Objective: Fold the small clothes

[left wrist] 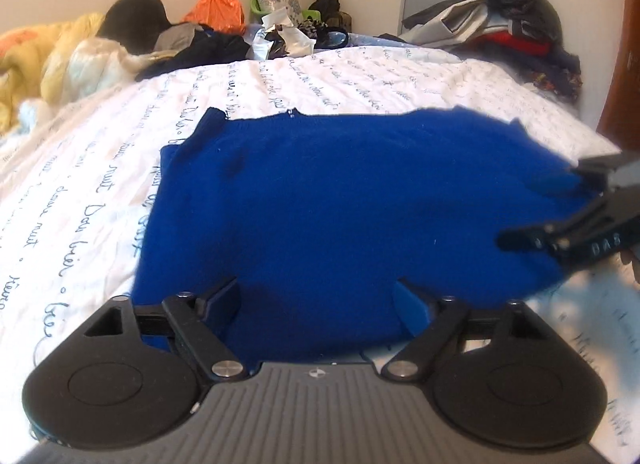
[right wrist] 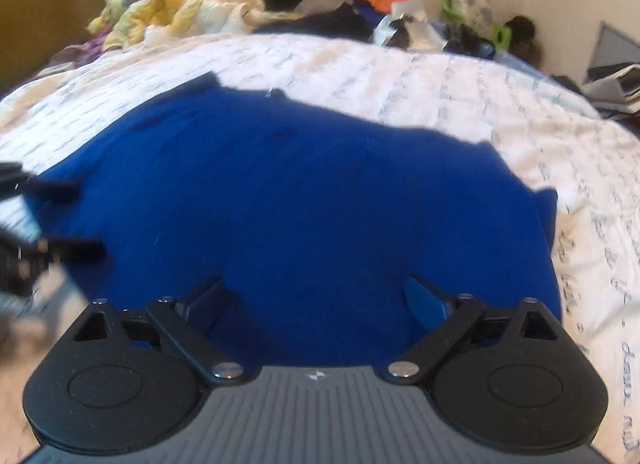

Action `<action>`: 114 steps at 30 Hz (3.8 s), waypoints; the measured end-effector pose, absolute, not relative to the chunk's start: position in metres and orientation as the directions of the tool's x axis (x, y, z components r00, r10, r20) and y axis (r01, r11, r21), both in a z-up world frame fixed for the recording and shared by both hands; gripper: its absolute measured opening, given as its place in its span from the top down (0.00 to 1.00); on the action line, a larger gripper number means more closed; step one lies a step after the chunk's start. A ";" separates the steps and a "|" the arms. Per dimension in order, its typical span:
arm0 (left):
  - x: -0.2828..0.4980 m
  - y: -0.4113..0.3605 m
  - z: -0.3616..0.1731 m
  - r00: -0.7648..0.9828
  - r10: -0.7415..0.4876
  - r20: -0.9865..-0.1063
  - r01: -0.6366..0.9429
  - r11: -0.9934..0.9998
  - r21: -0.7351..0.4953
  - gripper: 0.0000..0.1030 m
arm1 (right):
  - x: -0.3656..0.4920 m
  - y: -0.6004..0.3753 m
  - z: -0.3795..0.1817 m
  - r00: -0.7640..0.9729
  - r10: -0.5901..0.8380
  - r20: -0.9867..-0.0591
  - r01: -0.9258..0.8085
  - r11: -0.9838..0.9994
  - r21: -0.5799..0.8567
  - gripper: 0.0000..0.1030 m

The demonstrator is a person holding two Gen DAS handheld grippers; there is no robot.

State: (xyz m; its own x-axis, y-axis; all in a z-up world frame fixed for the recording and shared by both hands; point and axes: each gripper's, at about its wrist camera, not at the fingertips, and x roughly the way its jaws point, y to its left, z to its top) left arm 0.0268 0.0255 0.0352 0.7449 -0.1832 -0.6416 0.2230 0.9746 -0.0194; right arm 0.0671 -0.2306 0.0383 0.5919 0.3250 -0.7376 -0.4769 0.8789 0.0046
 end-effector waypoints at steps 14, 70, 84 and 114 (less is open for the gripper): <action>0.197 0.018 0.022 0.767 -0.087 -0.635 0.130 0.991 0.022 0.00 | 0.210 -0.253 0.030 0.716 0.259 -0.648 -0.280 0.957 0.073 0.00; 0.069 0.003 0.020 0.786 -0.069 -0.615 0.090 0.996 0.004 0.00 | 0.112 -0.249 0.020 0.789 0.169 -0.590 -0.208 0.978 0.001 0.00; 0.070 0.000 0.019 0.785 -0.051 -0.617 0.076 0.997 0.015 0.00 | 0.051 -0.249 0.018 0.798 0.111 -0.593 -0.163 0.986 -0.036 0.00; 0.069 -0.001 0.018 0.788 -0.043 -0.615 0.071 0.997 0.022 0.00 | 0.052 -0.250 0.017 0.797 0.118 -0.592 -0.160 0.987 -0.019 0.00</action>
